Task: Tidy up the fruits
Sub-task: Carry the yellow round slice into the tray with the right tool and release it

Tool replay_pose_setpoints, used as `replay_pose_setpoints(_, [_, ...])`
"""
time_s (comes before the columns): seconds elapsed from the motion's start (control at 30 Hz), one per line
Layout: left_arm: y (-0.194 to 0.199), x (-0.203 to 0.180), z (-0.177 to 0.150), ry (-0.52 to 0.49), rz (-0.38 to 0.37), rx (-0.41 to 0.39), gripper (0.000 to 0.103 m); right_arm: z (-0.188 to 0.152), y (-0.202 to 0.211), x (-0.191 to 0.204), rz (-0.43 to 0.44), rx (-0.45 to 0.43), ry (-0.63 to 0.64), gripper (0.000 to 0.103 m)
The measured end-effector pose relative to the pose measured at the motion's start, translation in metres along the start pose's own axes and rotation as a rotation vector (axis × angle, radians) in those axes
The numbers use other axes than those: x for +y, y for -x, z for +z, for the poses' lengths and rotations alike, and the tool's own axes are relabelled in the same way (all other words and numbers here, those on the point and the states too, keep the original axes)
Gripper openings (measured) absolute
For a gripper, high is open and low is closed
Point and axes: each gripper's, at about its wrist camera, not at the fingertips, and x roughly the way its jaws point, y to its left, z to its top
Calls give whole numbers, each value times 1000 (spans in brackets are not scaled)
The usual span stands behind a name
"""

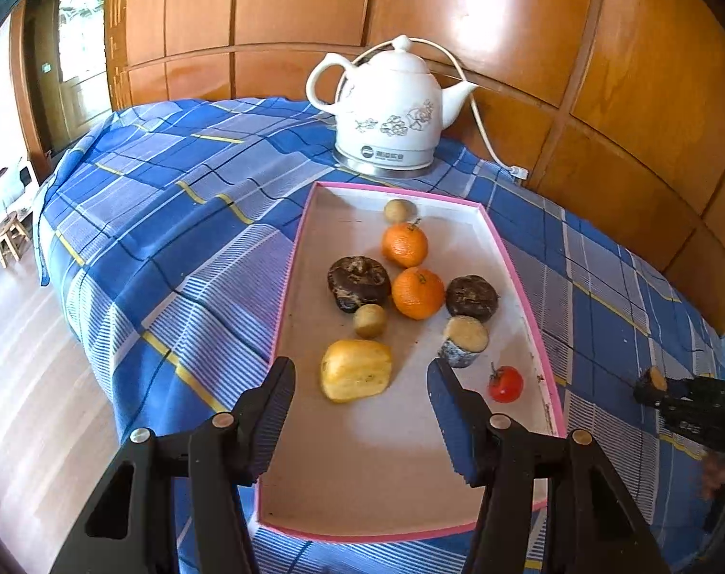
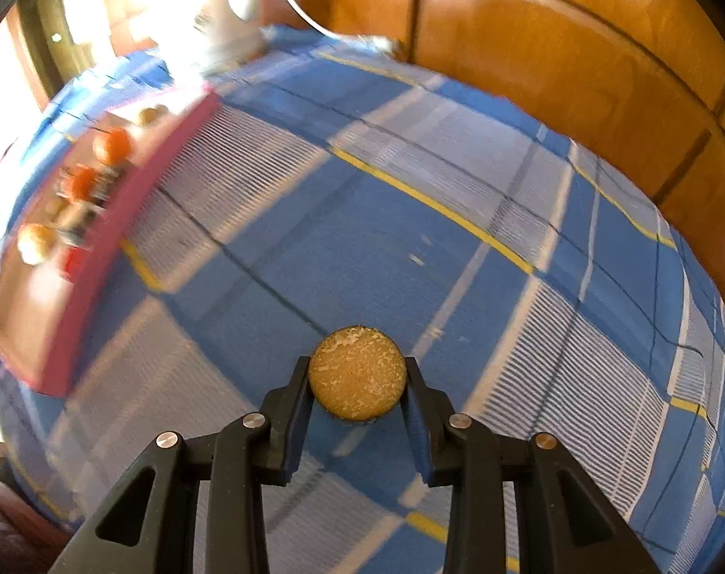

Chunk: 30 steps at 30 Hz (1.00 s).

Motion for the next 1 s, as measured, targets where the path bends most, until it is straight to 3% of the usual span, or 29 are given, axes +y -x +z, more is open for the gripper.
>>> replay_pose_setpoints(0.27, [4, 23, 3, 57, 25, -18, 58, 25, 30, 109, 258, -91, 191, 35])
replay_pose_setpoints(0.43, [6, 34, 3, 72, 39, -25, 58, 32, 11, 172, 377, -36, 295, 35])
replay_pose_setpoints(0.57, [5, 38, 1, 79, 41, -23, 58, 39, -19, 196, 385, 29, 316, 35])
replay_pose_setpoints(0.73, [4, 38, -1, 79, 37, -22, 58, 55, -49, 196, 300, 36, 261, 36])
replay_pose_setpoints(0.87, [3, 37, -3, 76, 29, -16, 58, 58, -52, 190, 290, 25, 241, 36])
replay_pose_setpoints(1.0, [2, 36, -4, 72, 23, -13, 58, 55, -44, 190, 308, 17, 233, 44])
